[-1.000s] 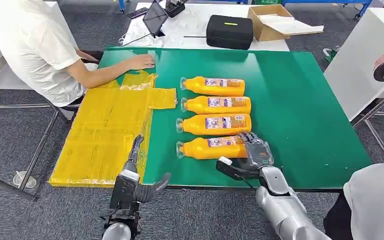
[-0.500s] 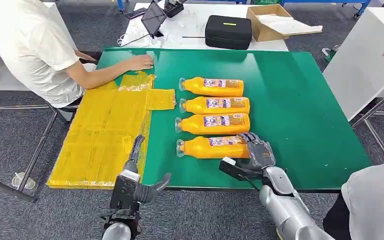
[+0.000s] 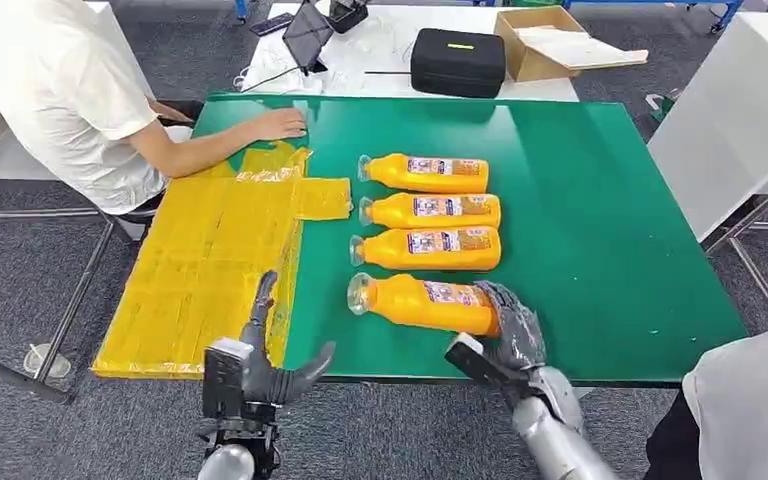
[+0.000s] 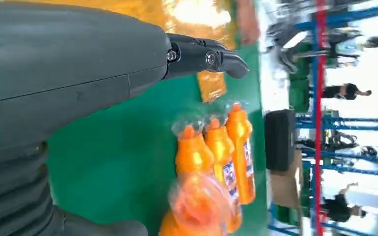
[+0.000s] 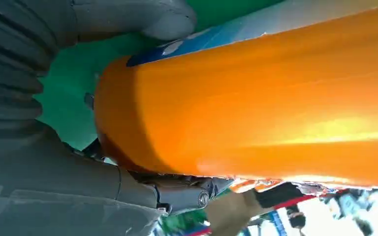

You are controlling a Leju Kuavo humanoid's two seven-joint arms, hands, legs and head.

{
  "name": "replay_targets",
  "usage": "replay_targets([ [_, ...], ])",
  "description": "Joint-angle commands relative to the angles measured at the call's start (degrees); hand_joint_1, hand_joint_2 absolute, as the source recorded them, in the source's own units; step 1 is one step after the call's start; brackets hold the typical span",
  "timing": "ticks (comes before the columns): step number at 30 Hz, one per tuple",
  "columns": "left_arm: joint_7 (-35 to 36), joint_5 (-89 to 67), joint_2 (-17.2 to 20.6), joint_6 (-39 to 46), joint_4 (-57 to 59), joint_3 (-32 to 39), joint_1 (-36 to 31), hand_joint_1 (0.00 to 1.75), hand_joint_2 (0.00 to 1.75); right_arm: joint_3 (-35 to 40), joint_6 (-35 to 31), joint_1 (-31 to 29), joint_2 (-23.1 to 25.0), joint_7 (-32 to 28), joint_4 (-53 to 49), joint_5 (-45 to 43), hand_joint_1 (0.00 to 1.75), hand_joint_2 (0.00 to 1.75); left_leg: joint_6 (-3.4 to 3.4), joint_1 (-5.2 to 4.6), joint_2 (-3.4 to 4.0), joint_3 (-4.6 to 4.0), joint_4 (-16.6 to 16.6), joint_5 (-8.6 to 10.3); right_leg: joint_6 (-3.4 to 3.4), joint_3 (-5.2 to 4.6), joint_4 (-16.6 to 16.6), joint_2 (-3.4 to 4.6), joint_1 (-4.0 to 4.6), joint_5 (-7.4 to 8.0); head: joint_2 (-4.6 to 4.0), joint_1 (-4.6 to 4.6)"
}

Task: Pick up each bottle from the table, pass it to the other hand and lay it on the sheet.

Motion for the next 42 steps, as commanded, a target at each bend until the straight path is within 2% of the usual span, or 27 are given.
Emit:
replay_targets([
  [1, 3.3, 17.0, 3.3, -9.4, -0.6, -0.9, 2.7, 0.00, 1.75, -1.1, 0.3, 10.7, 6.1, -3.7, -19.3, -11.5, 1.75, 1.75, -0.03, 0.03, 0.06, -0.15, 0.0, -0.03, -0.08, -0.16, 0.0, 0.08, 0.03, -0.02, 0.00, 0.02],
  [2, 3.4, 18.5, 3.4, -9.9, -0.4, -0.9, 2.8, 0.00, 1.75, -0.5, 0.4, 10.9, 6.4, -3.9, -20.4, -12.2, 1.68, 1.75, -0.03, 0.03, 0.05, -0.17, 0.0, -0.09, -0.13, -0.18, 0.0, 0.08, 0.03, -0.08, 0.00, 0.02],
  [8, 3.1, 27.7, 3.0, -13.0, -3.7, 0.7, 3.9, 0.00, 1.75, 1.6, -1.5, 12.2, 7.2, -5.5, -25.4, -15.5, 1.71, 1.75, 0.01, 0.01, 0.04, -0.57, 0.0, -0.07, -0.09, -0.54, 0.1, 0.05, -0.02, -0.11, 0.00, 0.02],
  [11, 5.9, 33.6, 3.4, -16.7, -7.0, 0.2, 4.5, 0.00, 1.75, 3.0, -2.2, 10.6, 7.4, -3.6, -23.7, -14.2, 1.48, 1.75, 0.00, 0.02, 0.11, -0.69, 0.1, -0.07, -0.09, -0.67, 0.1, 0.12, -0.01, -0.08, 0.00, 0.02],
  [16, 6.2, 37.7, 3.6, -21.5, -5.3, -0.5, 3.7, 0.00, 1.75, 6.5, -2.2, 8.3, 8.4, -4.2, -19.5, -11.7, 1.48, 1.75, -0.01, 0.01, 0.12, -0.69, 0.0, -0.02, -0.09, -0.68, 0.0, 0.13, -0.02, -0.03, 0.00, 0.04],
  [20, 6.2, 37.6, 3.5, -21.5, -5.2, -0.6, 3.6, 0.00, 1.75, 6.7, -2.5, 8.2, 8.7, -4.0, -19.3, -11.4, 1.48, 1.75, -0.01, 0.03, 0.10, -0.72, 0.0, -0.02, -0.09, -0.71, 0.0, 0.11, 0.00, -0.04, 0.00, 0.02],
  [23, 6.4, 37.6, 3.4, -22.9, -4.2, -1.1, 2.5, 0.00, 1.75, 11.1, 2.0, 5.3, 8.4, 0.0, -13.9, -9.2, 1.41, 1.75, 0.00, 0.05, 0.09, -0.66, 0.0, -0.03, -0.08, -0.66, 0.0, 0.10, 0.02, -0.04, 0.00, 0.02],
  [24, 6.0, 36.8, 3.1, -23.0, -3.8, -1.2, 2.0, 0.00, 1.75, 11.9, 0.7, 4.3, 9.0, -0.2, -11.8, -8.1, 1.55, 1.75, 0.01, 0.05, 0.08, -0.59, 0.0, -0.07, -0.11, -0.58, 0.0, 0.10, 0.02, -0.08, 0.00, 0.02],
  [25, 6.1, 36.5, 2.9, -23.1, -3.6, -1.4, 1.6, 0.00, 1.75, 12.5, 0.8, 3.5, 9.7, -0.5, -10.0, -8.3, 1.59, 1.75, 0.01, 0.04, 0.14, -0.60, 0.0, -0.05, -0.09, -0.60, 0.0, 0.16, 0.01, -0.04, 0.00, 0.02],
  [28, 6.3, 36.3, 2.7, -24.5, -3.2, -1.9, 0.8, 0.00, 1.75, 15.1, 0.4, 1.2, 11.0, -0.6, -5.8, -7.1, 1.54, 1.75, -0.01, 0.05, 0.14, -0.76, 0.0, 0.02, -0.06, -0.76, 0.0, 0.15, 0.01, 0.02, 0.00, 0.02],
  [33, 5.6, 34.8, 2.2, -24.1, -2.5, -1.5, 0.3, 0.00, 1.75, 18.2, 0.3, 0.1, 10.7, 0.5, -5.7, -6.0, 1.41, 1.75, 0.01, 0.04, 0.05, -0.76, 0.0, 0.04, -0.06, -0.74, 0.0, 0.05, 0.00, -0.02, 0.00, 0.02],
  [35, 4.8, 32.8, 1.8, -22.4, -1.4, -1.2, -0.3, 0.00, 1.75, 19.3, 0.5, -0.3, 10.6, 1.5, -5.5, -5.9, 1.43, 1.75, 0.01, 0.04, 0.04, -0.59, 0.0, -0.05, -0.12, -0.58, 0.0, 0.05, 0.01, -0.11, 0.00, 0.02],
  [38, 5.1, 33.4, 1.3, -23.2, 0.8, -0.9, -1.5, 0.00, 1.75, 20.3, 0.8, -1.2, 10.9, 1.5, -4.4, -5.8, 1.41, 1.75, 0.02, 0.03, 0.00, -0.85, 0.0, 0.06, -0.04, -0.82, 0.0, 0.00, -0.01, -0.01, 0.00, 0.04],
  [40, 3.9, 31.2, 0.7, -23.0, 2.8, -0.9, -2.8, 0.00, 1.75, 21.3, -0.1, -2.3, 11.1, 0.3, -2.9, -5.9, 1.47, 1.75, 0.02, 0.03, 0.02, -0.66, 0.0, -0.01, -0.09, -0.64, 0.0, 0.03, 0.00, -0.08, 0.00, 0.02],
  [42, 3.9, 31.0, 0.2, -22.3, 3.8, -0.5, -3.3, 0.00, 1.75, 21.7, -0.7, -2.5, 11.2, 0.6, -2.6, -5.5, 1.50, 1.75, 0.02, 0.02, -0.02, -0.86, 0.0, 0.07, -0.04, -0.82, 0.0, -0.03, -0.02, -0.02, 0.00, 0.04],
])
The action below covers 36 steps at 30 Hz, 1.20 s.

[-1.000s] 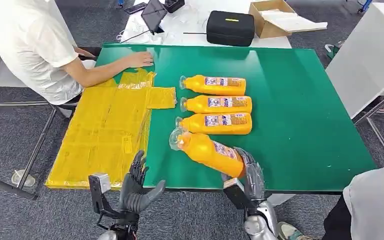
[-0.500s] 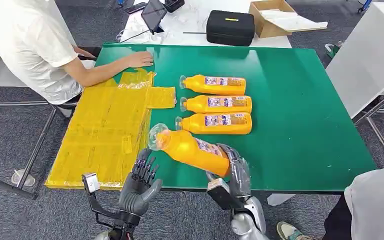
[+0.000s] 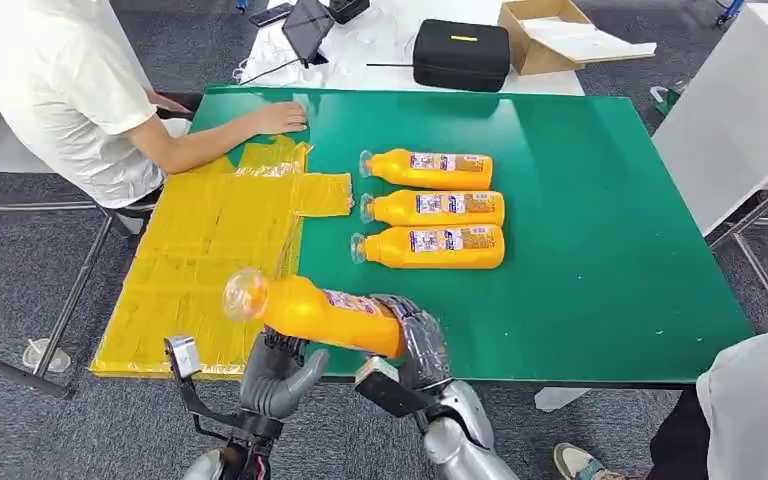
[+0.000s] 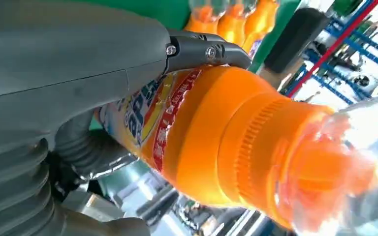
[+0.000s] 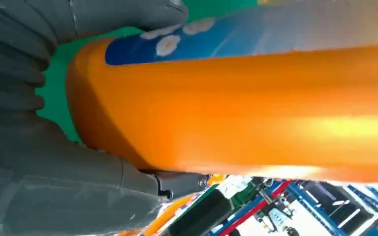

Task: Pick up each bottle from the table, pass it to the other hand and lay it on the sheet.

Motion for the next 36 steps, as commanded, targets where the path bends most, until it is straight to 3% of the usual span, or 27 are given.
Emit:
replay_targets([
  [1, -1.2, -2.9, -1.4, 1.0, 9.2, 0.0, -5.4, 0.00, 1.75, 5.8, -1.3, -5.5, 0.4, -0.3, 8.6, 0.4, 1.50, 1.75, 0.00, 0.01, -0.03, 0.25, 0.0, -0.04, -0.09, 0.25, 0.0, -0.01, 0.02, -0.04, 0.00, -0.02],
  [8, -1.2, -2.8, -1.9, 1.3, 10.7, 1.0, -6.1, 0.00, 1.75, 6.7, -1.9, -5.8, 0.6, -0.2, 9.5, 1.0, 1.54, 1.75, 0.02, 0.01, -0.03, 0.13, 0.0, 0.00, -0.06, 0.14, 0.0, -0.01, 0.01, -0.02, 0.00, -0.02],
  [9, -1.2, -2.8, -1.9, 1.3, 10.7, 1.0, -6.1, 0.00, 1.75, 6.7, -1.9, -5.8, 0.6, -0.2, 9.5, 1.0, 1.47, 1.75, 0.02, 0.01, -0.05, 0.25, 0.0, -0.05, -0.09, 0.26, 0.0, -0.03, 0.02, -0.08, 0.00, -0.02],
  [16, -0.4, 0.0, -3.6, 0.6, 12.9, 4.7, -8.3, 0.03, 1.75, 8.6, -2.6, -7.1, 1.6, -1.9, 14.2, 0.2, 1.45, 1.75, 0.02, 0.04, -0.06, 0.16, 0.0, -0.01, -0.07, 0.19, -0.1, -0.04, 0.06, -0.02, 0.00, 0.00],
  [17, -0.7, 0.1, -3.7, 0.7, 12.7, 5.2, -8.5, 1.66, 1.75, 8.7, -2.3, -7.0, 1.6, -2.4, 14.5, -0.2, 1.41, 1.75, 0.02, 0.01, -0.04, 0.15, 0.0, 0.00, -0.06, 0.15, 0.0, -0.03, 0.02, -0.02, 0.00, -0.02],
  [18, -2.4, -1.4, -3.5, 1.3, 12.4, 5.1, -8.8, 1.75, 1.75, 9.2, -1.8, -7.1, 1.7, -3.1, 15.5, -0.6, 1.40, 1.75, 0.02, 0.01, -0.08, 0.22, 0.0, -0.02, -0.08, 0.23, 0.0, -0.05, 0.02, -0.05, 0.00, 0.00],
  [24, -2.8, -1.0, -3.9, 2.1, 11.8, 6.8, -8.9, 1.75, 1.75, 10.1, 2.8, -6.0, 2.9, -6.1, 16.7, -3.8, 1.34, 1.75, 0.00, 0.05, -0.09, 0.26, 0.0, -0.05, -0.10, 0.27, 0.0, -0.06, 0.06, -0.09, 0.00, 0.00],
  [25, -2.9, -0.9, -3.9, 2.0, 11.5, 7.0, -8.7, 1.75, 1.75, 10.4, 3.8, -6.0, 3.0, -6.3, 16.9, -4.2, 1.27, 1.75, 0.01, 0.03, -0.14, 0.16, 0.0, 0.00, -0.08, 0.19, 0.0, -0.13, 0.04, -0.07, 0.00, -0.02],
  [26, -3.1, -0.9, -4.0, 2.0, 11.1, 7.1, -8.6, 1.75, 1.75, 10.4, 4.8, -5.9, 3.0, -6.7, 16.9, -4.8, 1.06, 1.75, -0.01, 0.06, -0.12, 0.32, 0.0, -0.09, -0.13, 0.34, 0.0, -0.09, 0.07, -0.14, 0.00, -0.02],
  [27, -3.7, -1.2, -4.0, 2.4, 10.7, 7.2, -8.5, 1.75, 1.75, 10.4, 5.8, -5.7, 3.1, -7.0, 16.8, -5.8, 0.44, 1.75, 0.00, 0.03, -0.11, 0.15, 0.0, -0.01, -0.08, 0.16, 0.0, -0.10, 0.04, -0.07, 0.00, 0.00],
  [28, -4.0, -1.5, -4.0, 2.7, 10.5, 7.3, -8.5, 1.75, 1.75, 10.4, 6.4, -5.6, 3.1, -7.1, 16.6, -6.5, 0.03, 1.75, 0.01, 0.03, -0.13, 0.24, 0.0, -0.05, -0.10, 0.25, 0.0, -0.11, 0.04, -0.11, 0.00, -0.02],
  [36, -4.3, -2.1, -3.9, 5.1, 8.3, 8.6, -7.3, 1.75, 1.75, 10.0, 11.4, -3.5, 3.7, -5.7, 14.6, -10.0, 0.00, 1.75, 0.02, 0.02, -0.09, 0.08, 0.0, 0.00, -0.06, 0.09, 0.0, -0.08, 0.02, -0.04, 0.00, 0.00],
])
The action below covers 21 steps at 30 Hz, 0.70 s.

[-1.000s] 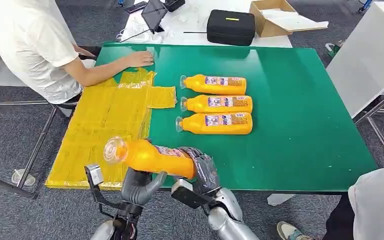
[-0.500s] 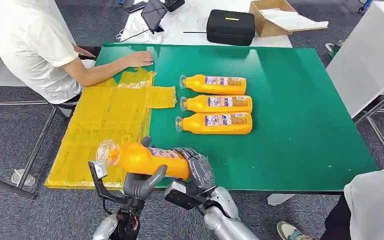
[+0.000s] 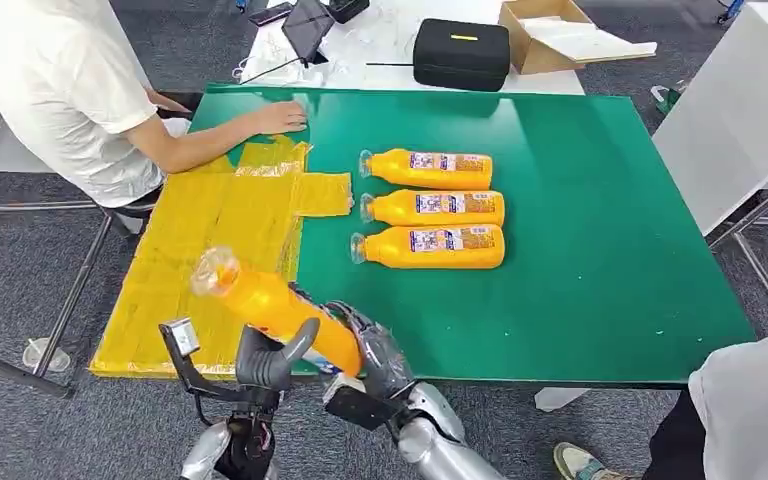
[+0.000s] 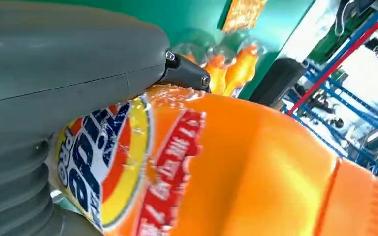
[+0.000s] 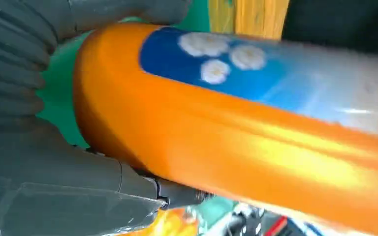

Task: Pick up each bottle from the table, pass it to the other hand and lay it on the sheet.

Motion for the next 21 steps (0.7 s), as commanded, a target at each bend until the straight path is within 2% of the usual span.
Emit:
replay_targets([
  [1, -0.2, -0.5, 0.0, 2.2, -0.9, 2.5, -2.0, 1.75, 1.75, 2.5, 3.6, 1.9, 0.5, 1.1, 2.0, -2.3, 0.00, 1.75, 0.00, 0.04, -0.10, 0.25, 0.0, -0.09, -0.10, 0.29, 0.0, -0.07, 0.05, -0.10, 0.00, 0.00],
  [2, -0.5, -1.6, 0.1, 3.7, -1.6, 2.7, -1.6, 1.75, 1.75, 2.7, 4.7, 2.3, 0.5, 1.2, 1.7, -2.7, 0.00, 0.00, 0.01, 0.04, -0.12, 0.27, 0.0, -0.10, -0.10, 0.31, 0.0, -0.09, 0.04, -0.12, 0.00, 0.02],
  [6, -0.7, -3.3, 0.3, 6.9, -3.7, 3.7, -0.8, 1.75, 1.75, 3.8, 6.8, 3.5, 0.2, 0.7, 0.6, -3.7, 0.00, 0.00, -0.01, 0.03, -0.11, 0.17, 0.0, -0.06, -0.08, 0.21, 0.0, -0.09, 0.04, -0.09, 0.00, 0.00],
  [7, -1.5, -5.4, 0.5, 9.5, -3.7, 3.9, -0.8, 1.75, 1.75, 3.9, 7.0, 3.7, 0.1, 0.6, 0.3, -3.8, 0.00, 0.00, -0.01, 0.05, -0.08, 0.28, 0.0, -0.14, -0.11, 0.31, 0.0, -0.06, 0.06, -0.15, 0.00, 0.00],
  [8, -2.8, -14.3, 1.2, 20.2, -3.0, 2.9, -1.6, 1.75, 1.75, 3.9, 6.1, 4.4, -0.3, 0.6, -0.5, -4.3, 0.00, 0.00, -0.01, 0.04, -0.07, 0.15, 0.0, -0.06, -0.08, 0.18, 0.0, -0.06, 0.05, -0.08, 0.00, 0.00],
  [9, -2.8, -15.8, 1.3, 21.7, -2.6, 2.9, -2.0, 1.75, 1.75, 3.7, 5.7, 4.8, -0.5, 0.4, -0.7, -4.5, 0.00, 0.00, -0.01, 0.03, -0.11, 0.10, 0.0, -0.02, -0.06, 0.14, 0.0, -0.10, 0.03, -0.06, 0.00, 0.02],
  [16, -2.8, -16.0, 1.1, 21.6, -2.0, 3.1, -2.2, 1.75, 1.75, 3.7, 5.8, 4.9, -0.8, 0.3, -1.0, -4.7, 0.00, 0.00, 0.01, 0.01, -0.18, 0.22, 0.0, -0.07, -0.10, 0.28, 0.0, -0.14, 0.02, -0.12, 0.00, 0.02],
  [18, 0.0, -30.9, 2.8, 34.7, 1.4, -0.2, -4.2, 1.75, 1.75, 2.3, 3.7, 5.8, -1.0, -0.6, -2.5, -5.8, 0.00, 0.00, 0.01, 0.00, -0.07, 0.13, 0.0, -0.02, -0.06, 0.16, 0.0, -0.05, 0.00, -0.04, 0.00, 0.02],
  [19, 1.5, -34.5, 3.1, 37.2, 2.7, -0.2, -4.7, 1.75, 1.75, 1.3, 2.2, 6.3, -1.2, -1.3, -3.6, -6.3, 0.00, 0.00, 0.01, -0.02, -0.08, 0.07, 0.0, 0.00, -0.04, 0.09, 0.0, -0.07, -0.02, -0.02, 0.00, 0.02],
  [21, 1.8, -37.6, 2.7, 36.9, 3.4, 2.1, -5.5, 1.75, 1.75, -1.3, -0.9, 7.3, -1.9, -2.5, -7.4, -7.2, 0.00, 0.00, 0.00, -0.01, -0.18, 0.15, -0.1, 0.00, -0.07, 0.20, 0.0, -0.16, -0.01, -0.06, 0.00, 0.02],
])
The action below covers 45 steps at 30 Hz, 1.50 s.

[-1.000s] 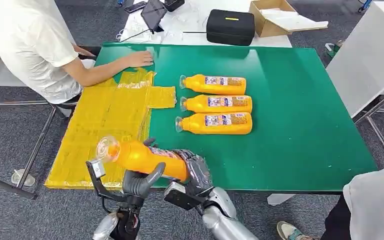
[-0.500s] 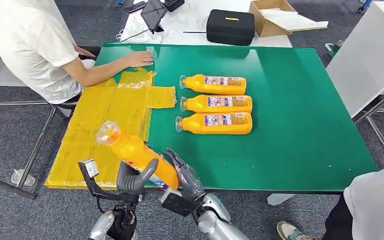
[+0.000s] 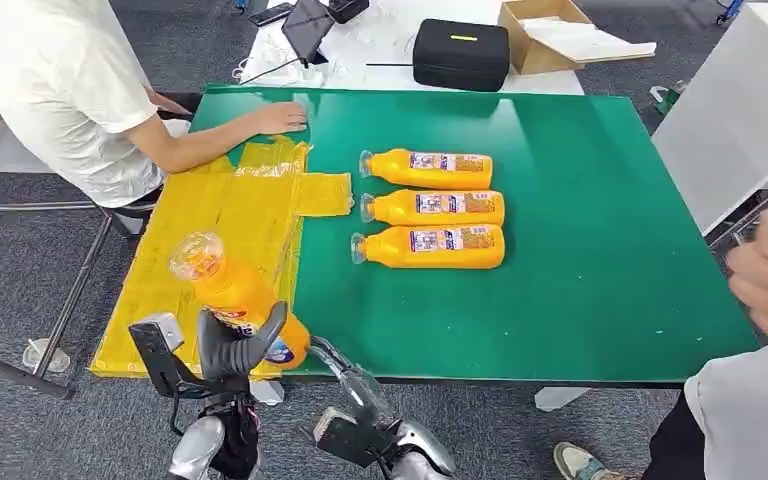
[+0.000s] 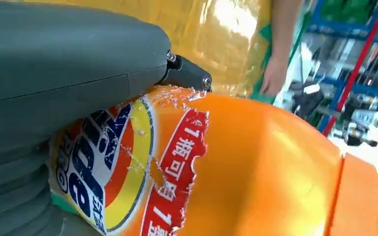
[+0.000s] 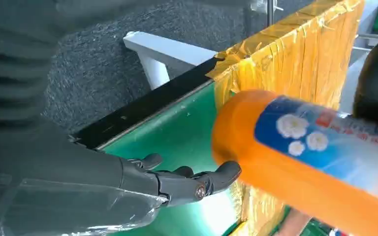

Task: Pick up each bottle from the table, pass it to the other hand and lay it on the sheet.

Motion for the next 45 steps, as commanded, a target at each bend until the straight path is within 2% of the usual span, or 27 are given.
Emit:
replay_targets([
  [1, 5.0, -21.5, 3.0, 12.5, 7.3, -0.6, -6.0, 1.75, 1.75, -5.0, -7.6, 2.3, -2.9, -3.3, -8.6, -2.9, 0.00, 0.00, 0.00, 0.00, -0.23, 0.25, 0.0, -0.03, -0.10, 0.30, 0.0, -0.20, 0.01, -0.10, 0.00, 0.00],
  [3, 7.0, -30.1, 3.7, 16.2, 10.0, -1.1, -8.1, 1.75, 1.75, -7.9, -10.5, 2.7, -3.8, -4.0, -12.9, -3.2, 0.00, 0.00, 0.00, 0.03, -0.26, 0.26, 0.0, -0.04, -0.13, 0.34, 0.0, -0.23, 0.04, -0.12, 0.00, -0.04],
  [5, 13.0, -38.7, 5.1, 15.7, 15.1, -1.7, -11.1, 1.75, 1.75, -10.9, -12.0, 2.9, -4.2, -4.0, -16.5, -3.9, 0.00, 0.00, 0.01, 0.00, -0.16, 0.06, 0.0, 0.04, -0.04, 0.12, 0.0, -0.15, 0.00, -0.01, 0.00, 0.00],
  [6, 15.8, -46.0, 5.5, 18.1, 18.4, -1.6, -12.9, 1.75, 1.75, -11.8, -11.7, 2.6, -4.2, -4.0, -17.3, -3.9, 0.00, 0.00, 0.01, -0.04, -0.15, 0.08, -0.1, 0.06, -0.04, 0.11, 0.0, -0.13, -0.03, 0.00, 0.00, -0.02],
  [11, 25.7, -65.9, 6.5, 15.2, 32.5, -1.8, -21.5, 1.75, 1.75, -14.8, -10.2, 2.4, -3.2, -4.0, -19.2, -3.5, 0.00, 0.00, -0.04, 0.00, -0.16, 0.19, 0.0, 0.08, -0.09, 0.22, 0.0, -0.13, 0.01, -0.01, 0.00, -0.02],
  [18, 26.0, -67.1, 6.3, 14.8, 32.6, -1.9, -21.9, 1.75, 1.75, -14.5, -10.6, 2.4, -3.0, -4.0, -18.9, -3.2, 0.00, 0.00, -0.06, 0.02, -0.09, 0.19, 0.0, 0.09, -0.07, 0.22, 0.0, -0.06, 0.04, -0.02, 0.00, -0.04],
  [20, 28.0, -71.6, 6.3, 11.3, 33.8, -2.7, -23.6, 1.75, 1.75, -14.2, -10.0, 2.6, -3.1, -4.0, -19.0, -4.0, 0.00, 0.00, -0.06, 0.02, -0.08, 0.10, 0.0, 0.12, -0.03, 0.13, 0.0, -0.06, 0.03, 0.01, 0.00, -0.02],
  [21, 28.8, -74.0, 6.1, 9.1, 34.5, -3.3, -24.9, 1.75, 1.75, -14.4, -9.8, 2.7, -3.1, -4.0, -19.1, -4.5, 0.00, 0.00, -0.06, 0.05, -0.15, 0.39, 0.0, -0.03, -0.12, 0.44, 0.1, -0.11, 0.07, -0.14, 0.00, -0.02],
  [23, 29.7, -75.5, 5.9, 2.7, 36.0, -4.4, -27.1, 1.75, 1.75, -14.9, -9.0, 2.9, -3.0, -4.0, -19.5, -5.2, 0.00, 0.00, -0.06, 0.04, -0.17, 0.04, 0.0, 0.14, -0.04, 0.10, 0.0, -0.16, 0.05, 0.00, 0.00, -0.02],
  [24, 30.6, -75.4, 6.1, -3.4, 38.0, -5.3, -28.9, 1.75, 1.75, -14.9, -8.8, 2.8, -3.0, -4.0, -19.4, -5.4, 0.00, 0.00, -0.05, 0.04, -0.26, 0.09, 0.1, 0.11, -0.06, 0.18, 0.1, -0.22, 0.05, -0.05, 0.00, -0.02],
  [28, 32.8, -77.6, 7.2, -12.5, 45.4, -6.9, -34.3, 1.75, 1.75, -15.0, -7.7, 2.0, -2.8, -4.0, -19.0, -5.9, 0.00, 0.00, -0.06, 0.02, -0.12, 0.04, 0.0, 0.14, -0.04, 0.09, 0.0, -0.07, 0.03, 0.03, 0.00, -0.02],
  [29, 32.8, -77.3, 7.6, -14.8, 47.2, -6.7, -35.8, 1.75, 1.75, -14.8, -7.6, 1.7, -2.7, -4.0, -18.8, -6.0, 0.00, 0.00, -0.06, 0.05, -0.17, 0.25, 0.1, 0.06, -0.13, 0.31, 0.1, -0.10, 0.07, -0.07, 0.00, -0.02],
  [30, 32.9, -77.2, 8.0, -17.0, 49.0, -6.6, -37.1, 1.75, 1.75, -14.6, -7.6, 1.3, -2.6, -4.0, -18.5, -6.3, 0.00, 0.00, -0.07, 0.05, -0.11, 0.04, 0.1, 0.13, -0.07, 0.10, 0.1, -0.06, 0.05, 0.03, 0.00, -0.02],
  [31, 33.4, -77.2, 8.4, -17.9, 49.7, -6.4, -37.9, 1.62, 1.75, -14.6, -7.6, 1.1, -2.5, -4.0, -18.1, -6.5, 0.00, 0.00, -0.09, 0.08, -0.08, 0.10, 0.1, 0.08, -0.12, 0.14, 0.2, -0.02, 0.09, -0.01, 0.00, -0.02],
  [32, 32.9, -77.3, 9.1, -19.6, 50.7, -6.6, -39.0, 1.69, 1.75, -14.4, -7.4, 0.8, -2.4, -4.0, -17.5, -6.7, 0.00, 0.00, -0.08, 0.06, -0.03, -0.03, 0.0, 0.16, -0.05, 0.01, 0.0, 0.01, 0.06, 0.09, 0.00, -0.02],
  [33, 31.5, -76.3, 9.5, -21.6, 51.3, -5.9, -39.7, 1.55, 1.75, -14.2, -7.4, 0.6, -2.5, -4.0, -17.4, -6.9, 0.00, 0.00, -0.08, 0.06, -0.04, 0.09, 0.1, 0.11, -0.10, 0.12, 0.1, 0.01, 0.07, 0.03, 0.00, 0.00],
  [34, 30.6, -74.9, 9.8, -23.4, 51.6, -4.8, -40.4, 1.59, 1.75, -14.0, -7.4, 0.6, -2.5, -4.0, -17.3, -7.2, 0.00, 0.00, -0.10, 0.04, 0.04, 0.05, 0.0, 0.19, -0.12, 0.06, 0.1, 0.08, 0.05, 0.11, 0.00, -0.02],
  [35, 29.4, -74.5, 10.3, -25.9, 52.1, -4.8, -41.2, 1.54, 1.75, -13.8, -7.3, 0.5, -2.6, -4.0, -17.0, -7.7, 0.00, 0.00, -0.11, 0.06, 0.07, 0.15, 0.1, 0.14, -0.23, 0.15, 0.1, 0.12, 0.08, 0.11, 0.00, -0.02],
  [37, 30.2, -74.8, 10.6, -27.5, 52.7, -5.2, -41.9, 0.96, 1.75, -13.1, -7.5, 0.5, -2.8, -4.0, -16.6, -7.9, 0.00, 0.00, -0.10, 0.05, 0.07, 0.04, 0.0, 0.19, -0.18, 0.03, 0.1, 0.10, 0.09, 0.16, 0.00, -0.04],
  [38, 31.1, -75.5, 10.5, -28.2, 53.0, -5.9, -42.2, 0.28, 1.75, -12.7, -8.1, 0.6, -3.2, -4.0, -17.3, -8.3, 0.00, 0.00, -0.10, 0.06, 0.07, 0.12, 0.1, 0.15, -0.22, 0.10, 0.1, 0.10, 0.10, 0.12, 0.00, -0.04],
  [39, 32.0, -75.5, 10.2, -28.2, 53.1, -5.8, -42.1, 0.02, 1.75, -12.8, -8.1, 0.7, -3.3, -4.0, -17.4, -9.0, 0.00, 0.00, -0.10, 0.03, 0.03, 0.12, 0.0, 0.18, -0.20, 0.10, 0.2, 0.06, 0.07, 0.11, 0.00, -0.02],
  [45, 32.5, -75.3, 10.1, -28.5, 53.4, -5.7, -42.1, 0.00, 1.75, -13.0, -8.2, 0.6, -3.4, -4.0, -17.2, -9.2, 0.00, 0.00, -0.11, 0.03, 0.01, 0.10, 0.0, 0.20, -0.19, 0.10, 0.2, 0.04, 0.06, 0.12, 0.00, -0.02],
])
